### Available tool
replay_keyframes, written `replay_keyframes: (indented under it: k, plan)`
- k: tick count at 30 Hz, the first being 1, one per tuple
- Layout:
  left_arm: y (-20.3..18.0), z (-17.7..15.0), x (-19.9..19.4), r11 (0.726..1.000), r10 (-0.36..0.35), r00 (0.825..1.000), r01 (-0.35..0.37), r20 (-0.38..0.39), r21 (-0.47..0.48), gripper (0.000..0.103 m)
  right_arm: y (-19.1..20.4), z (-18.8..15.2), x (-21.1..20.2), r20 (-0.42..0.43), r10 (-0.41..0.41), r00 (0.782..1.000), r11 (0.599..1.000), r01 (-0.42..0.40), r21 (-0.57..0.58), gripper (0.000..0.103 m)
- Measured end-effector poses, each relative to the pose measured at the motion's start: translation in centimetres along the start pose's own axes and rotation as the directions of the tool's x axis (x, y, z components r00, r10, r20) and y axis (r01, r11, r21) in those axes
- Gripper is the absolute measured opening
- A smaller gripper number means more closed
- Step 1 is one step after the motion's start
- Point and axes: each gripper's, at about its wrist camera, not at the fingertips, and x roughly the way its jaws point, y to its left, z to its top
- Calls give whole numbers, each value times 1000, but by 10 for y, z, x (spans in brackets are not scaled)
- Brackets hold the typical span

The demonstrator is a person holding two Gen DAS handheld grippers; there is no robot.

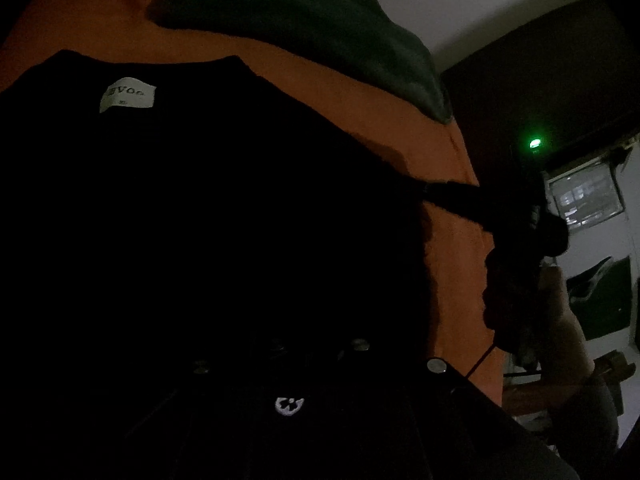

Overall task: Fold clothes
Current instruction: 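Release the shirt and press the folded shirt flat with both grippers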

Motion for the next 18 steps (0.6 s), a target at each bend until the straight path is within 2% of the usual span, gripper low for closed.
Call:
replay_keyframes:
  k: [3, 4, 6, 9, 10, 11, 12, 14, 16, 18]
  plan:
    - [-1, 4, 1, 1000, 22, 1000, -22, 10, -8, 4, 16, 9, -19, 115, -111, 987, 991, 118, -56, 7]
    - [0, 5, 1, 999, 30, 999, -29, 14, -15, 4, 27, 11, -16, 127, -159, 979, 979, 173, -110, 7]
    - [0, 8, 2, 999, 45, 999, -45, 21, -28, 4, 40, 11, 3, 82, -244, 966, 949, 255, -186, 8]
    - [11, 14, 5, 996, 56, 998, -54, 22, -72, 4, 37, 13, -3, 133, -252, 959, 953, 270, -141, 10]
    - [11, 14, 4, 996, 63, 998, -61, 23, -66, 4, 36, 13, -5, 150, -254, 955, 954, 273, -125, 18]
    - [12, 15, 3, 996, 69, 997, -68, 24, -60, 4, 35, 14, -8, 166, -257, 952, 955, 277, -109, 32]
    - [13, 15, 2, 996, 76, 997, -74, 25, -54, 4, 33, 14, -10, 183, -260, 948, 955, 280, -93, 38]
    - [12, 12, -4, 997, 55, 998, -54, 13, -47, 12, 17, 1, -40, 234, -275, 932, 961, 265, 77, 42]
    - [15, 8, -13, 997, 67, 998, -67, 6, -49, 27, 4, -23, -59, 245, -126, 961, 988, 100, 116, 42]
    - [16, 1, -21, 997, 81, 997, -81, -7, -21, 35, -2, -53, -73, 222, 1, 975, 992, -29, 125, 42]
